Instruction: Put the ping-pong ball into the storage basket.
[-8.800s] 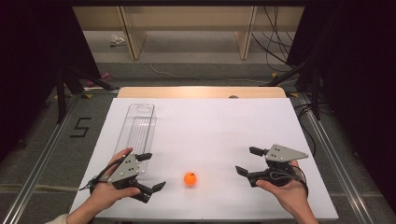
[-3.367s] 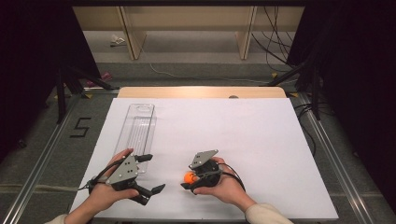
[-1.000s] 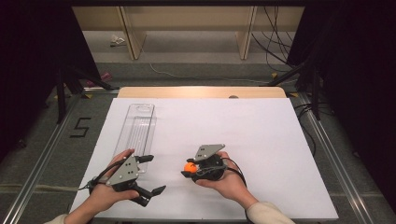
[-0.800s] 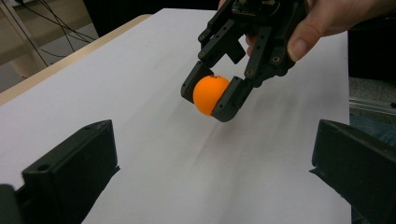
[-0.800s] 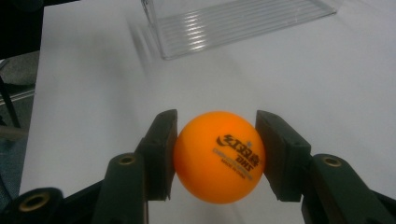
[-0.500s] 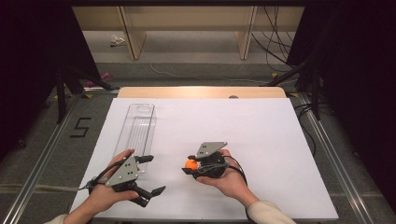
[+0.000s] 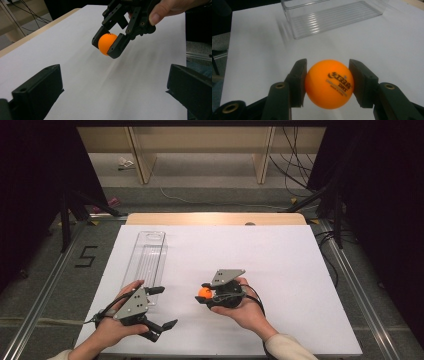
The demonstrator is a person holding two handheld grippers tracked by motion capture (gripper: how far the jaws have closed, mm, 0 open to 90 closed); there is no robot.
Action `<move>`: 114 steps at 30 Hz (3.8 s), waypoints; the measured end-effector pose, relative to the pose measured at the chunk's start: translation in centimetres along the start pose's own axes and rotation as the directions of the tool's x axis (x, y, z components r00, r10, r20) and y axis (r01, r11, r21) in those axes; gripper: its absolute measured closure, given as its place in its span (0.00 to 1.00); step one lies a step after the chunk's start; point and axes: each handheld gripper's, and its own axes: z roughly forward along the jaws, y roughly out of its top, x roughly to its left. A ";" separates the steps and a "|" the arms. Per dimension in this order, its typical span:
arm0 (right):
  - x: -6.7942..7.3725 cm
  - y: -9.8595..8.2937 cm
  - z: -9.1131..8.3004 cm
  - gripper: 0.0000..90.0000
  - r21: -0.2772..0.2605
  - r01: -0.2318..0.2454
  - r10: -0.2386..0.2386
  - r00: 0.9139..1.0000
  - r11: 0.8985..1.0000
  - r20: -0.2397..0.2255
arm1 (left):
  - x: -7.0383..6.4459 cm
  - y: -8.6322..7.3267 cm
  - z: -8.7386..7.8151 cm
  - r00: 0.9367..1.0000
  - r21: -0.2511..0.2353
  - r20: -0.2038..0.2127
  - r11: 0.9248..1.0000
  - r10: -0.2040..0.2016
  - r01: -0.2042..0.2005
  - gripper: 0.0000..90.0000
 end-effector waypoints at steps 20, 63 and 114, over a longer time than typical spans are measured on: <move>-0.6 0.5 -0.1 0.57 -0.018 -0.013 0.013 1.000 1.000 0.011 | 0.0 0.0 0.0 1.000 -0.003 0.001 1.000 -0.001 0.001 0.00; -2.2 1.8 0.6 0.57 -0.045 -0.040 0.041 0.999 0.998 0.032 | 0.0 0.0 0.0 1.000 -0.004 0.006 1.000 0.002 -0.002 0.00; -3.3 3.6 1.8 0.57 -0.063 -0.048 0.050 0.998 0.997 0.037 | 0.0 0.0 -0.1 1.000 -0.004 0.010 1.000 0.004 -0.004 0.00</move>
